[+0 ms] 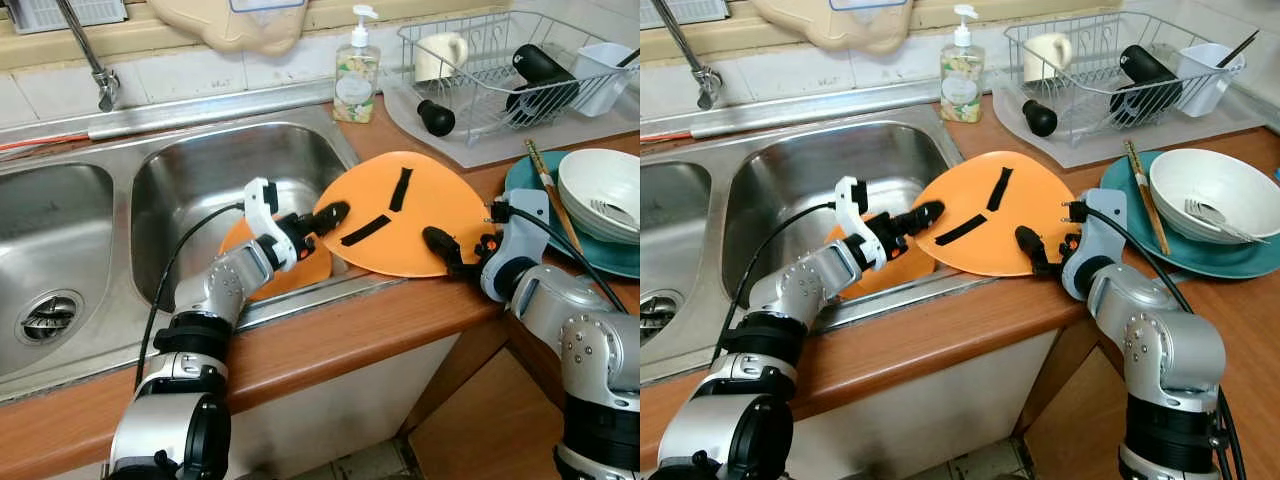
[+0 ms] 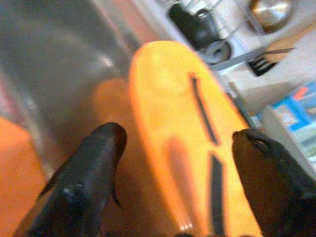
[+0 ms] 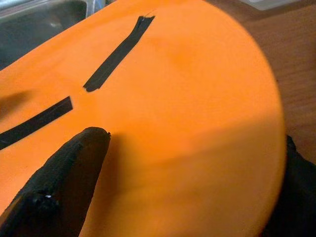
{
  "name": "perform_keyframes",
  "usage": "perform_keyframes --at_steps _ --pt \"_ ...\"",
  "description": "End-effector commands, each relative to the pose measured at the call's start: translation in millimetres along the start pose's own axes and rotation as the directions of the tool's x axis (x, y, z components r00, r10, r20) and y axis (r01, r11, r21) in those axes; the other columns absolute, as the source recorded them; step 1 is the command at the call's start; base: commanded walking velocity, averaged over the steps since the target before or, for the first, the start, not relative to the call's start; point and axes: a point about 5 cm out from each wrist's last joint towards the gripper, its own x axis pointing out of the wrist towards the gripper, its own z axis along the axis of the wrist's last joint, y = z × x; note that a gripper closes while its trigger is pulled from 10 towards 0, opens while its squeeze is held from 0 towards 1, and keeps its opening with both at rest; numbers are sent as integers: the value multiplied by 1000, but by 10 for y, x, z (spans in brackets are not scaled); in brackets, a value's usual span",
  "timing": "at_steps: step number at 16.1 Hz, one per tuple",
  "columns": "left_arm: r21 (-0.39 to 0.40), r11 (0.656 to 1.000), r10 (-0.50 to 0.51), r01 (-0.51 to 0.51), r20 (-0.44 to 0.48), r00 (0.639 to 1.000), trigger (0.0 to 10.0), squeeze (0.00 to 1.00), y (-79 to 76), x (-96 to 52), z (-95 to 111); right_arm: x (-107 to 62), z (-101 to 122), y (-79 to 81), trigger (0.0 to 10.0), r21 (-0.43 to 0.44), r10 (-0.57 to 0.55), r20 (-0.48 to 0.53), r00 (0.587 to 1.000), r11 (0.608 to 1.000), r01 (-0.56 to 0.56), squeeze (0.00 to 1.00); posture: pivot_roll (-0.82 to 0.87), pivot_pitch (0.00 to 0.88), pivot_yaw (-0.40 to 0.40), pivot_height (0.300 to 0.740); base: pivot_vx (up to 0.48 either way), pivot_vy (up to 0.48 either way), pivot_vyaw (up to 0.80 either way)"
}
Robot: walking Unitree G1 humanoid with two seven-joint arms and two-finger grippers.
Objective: Kitchen organization
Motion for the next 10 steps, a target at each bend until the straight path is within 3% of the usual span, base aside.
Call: perform_keyframes --at_steps 1,2,6,10 --pt "-14 999 -46 46 12 999 431 0 -64 14 43 12 38 31 10000 -1 22 20 1000 1000 -22 0 -190 0 49 740 0 0 0" --pt "-26 997 -67 68 17 998 0 0 -88 17 42 13 39 30 10000 -2 21 22 1000 1000 -21 0 -190 0 50 740 0 0 0" --pt "-82 989 -121 126 64 991 0 0 -159 22 96 16 44 13 10000 5 6 34 999 1000 -6 0 -191 0 55 740 0 0 0" --pt "-79 986 -139 144 65 988 0 0 -173 12 98 14 26 -3 10000 8 -9 35 999 1000 8 0 -191 0 62 740 0 0 0"
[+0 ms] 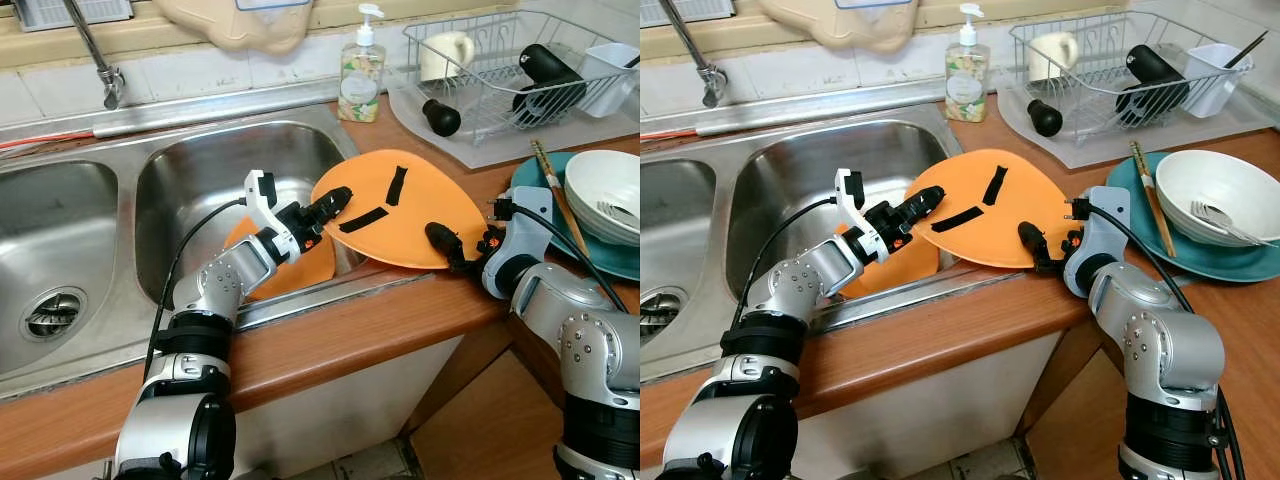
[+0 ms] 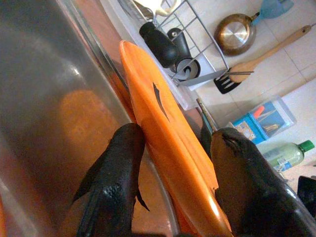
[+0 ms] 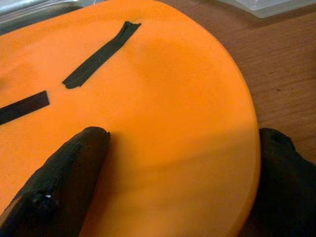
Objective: Kitchen organization
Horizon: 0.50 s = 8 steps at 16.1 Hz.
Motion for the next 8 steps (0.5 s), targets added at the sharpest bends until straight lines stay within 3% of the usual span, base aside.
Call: perform_keyframes --at_steps 1,8 --pt "8 999 -41 41 14 999 0 0 -71 16 45 5 11 16 10000 6 8 13 1000 1000 -8 0 -191 0 62 740 0 0 0" --pt "20 998 -62 62 17 998 0 0 -120 32 78 7 6 2 10000 8 -6 18 1000 1000 6 0 -191 0 71 740 0 0 0"
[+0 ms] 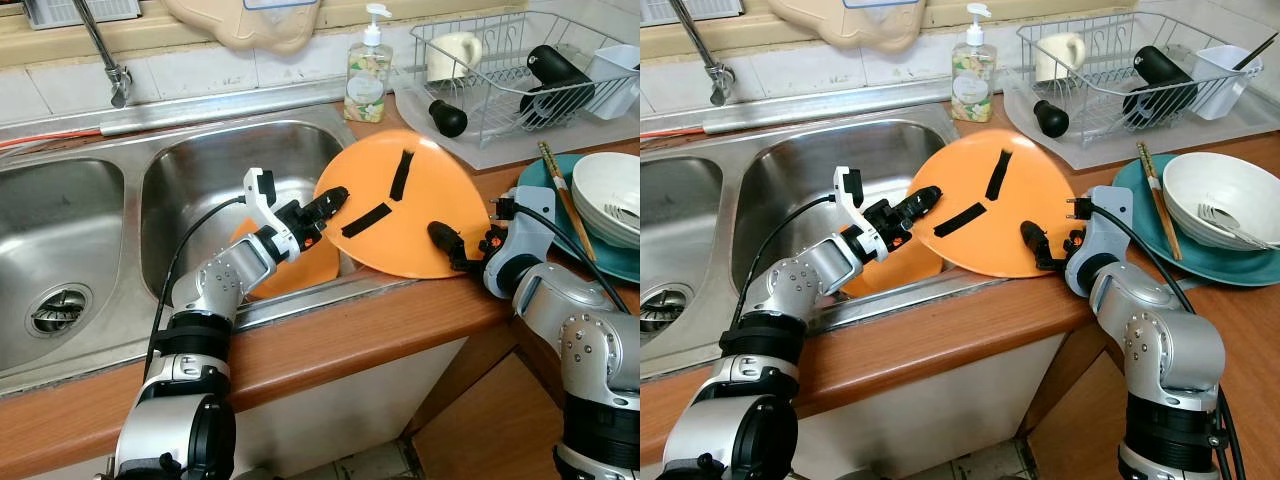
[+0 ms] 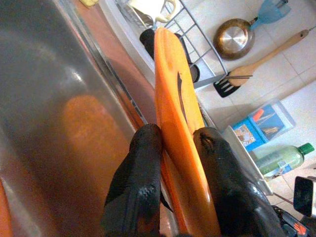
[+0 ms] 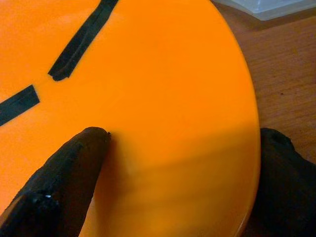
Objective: Kitchen organization
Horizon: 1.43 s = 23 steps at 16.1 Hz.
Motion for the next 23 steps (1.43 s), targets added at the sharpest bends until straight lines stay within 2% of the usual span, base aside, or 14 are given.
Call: perform_keyframes --at_steps 1,5,8,10,11,13,15,16,17,19,23 --pt "14 999 -53 52 17 998 0 0 -98 33 69 6 6 18 10000 8 7 14 1000 1000 -7 0 -191 0 72 740 0 0 0" --pt "20 996 -86 84 62 994 0 0 -198 8 166 -7 110 41 10000 21 13 68 998 1000 -14 0 -189 0 75 740 0 0 0" --pt "50 994 -101 96 114 988 0 0 -288 -87 307 -9 258 140 10000 12 56 131 990 998 -58 0 -180 0 74 740 0 0 0" --pt "76 995 -75 63 164 984 0 0 -286 -172 418 -3 321 197 10000 2 80 155 985 997 -82 0 -172 0 68 740 0 0 0" --pt "83 996 -48 32 196 979 0 0 -273 -235 483 2 357 237 10000 -8 98 168 981 995 -98 0 -172 0 68 740 0 0 0" --pt "117 991 36 -69 266 963 627 0 -225 -412 606 27 433 347 10000 -44 156 187 970 988 -150 0 -153 0 50 740 0 0 0" --pt "142 979 98 -147 306 947 0 0 -170 -493 661 39 452 395 10000 -63 183 188 965 983 -174 0 -148 0 45 740 0 0 0" --pt "168 955 175 -246 353 919 0 0 -101 -582 731 45 464 442 10000 -84 209 186 960 977 -196 0 -145 0 43 740 0 0 0" --pt "179 942 204 -284 366 908 0 0 -73 -618 753 44 463 458 10000 -92 218 183 959 975 -204 0 -145 0 42 740 0 0 0" --pt "165 901 306 -402 415 857 0 0 39 -772 822 30 419 499 10000 -154 249 148 957 962 -227 0 -144 0 41 740 0 0 0" --pt "125 839 449 -530 393 803 0 0 241 -835 760 1 276 553 10000 -277 296 42 954 921 -274 0 -151 0 42 740 0 0 0"
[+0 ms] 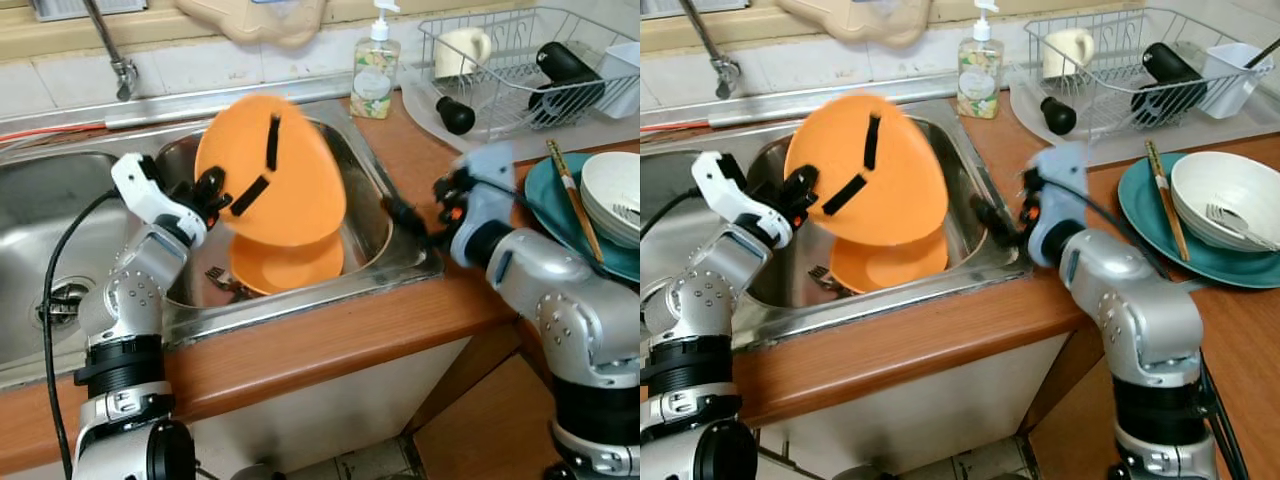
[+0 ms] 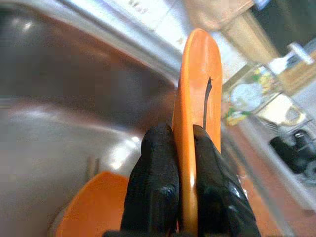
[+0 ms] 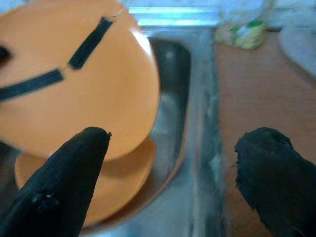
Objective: Kitchen organization
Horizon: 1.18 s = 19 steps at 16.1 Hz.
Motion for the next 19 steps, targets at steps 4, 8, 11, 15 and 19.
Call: perform_keyframes --at_steps 4,8,11,15,19 --pt "25 995 96 -95 -58 994 0 0 79 88 -128 -48 -77 117 10000 -80 102 -78 992 991 -108 0 -157 0 44 740 0 0 0" --pt "69 988 144 -136 -133 981 9333 0 124 144 -263 -117 -150 245 10000 -111 219 -124 968 966 -233 0 -163 0 47 740 0 0 0" --pt "102 984 166 -149 -178 970 10000 0 152 176 -327 -165 -186 330 10000 -128 293 -143 945 942 -311 0 -169 0 51 740 0 0 0" --pt "188 970 193 -154 -213 958 10000 1000 206 191 -384 -184 -202 338 10000 -146 302 -153 941 935 -324 0 -169 0 51 740 0 0 0" --pt "292 947 194 -132 -197 961 10000 1000 213 171 -341 -145 -234 237 10000 -168 213 -166 963 956 -240 0 -168 0 51 740 0 0 0"
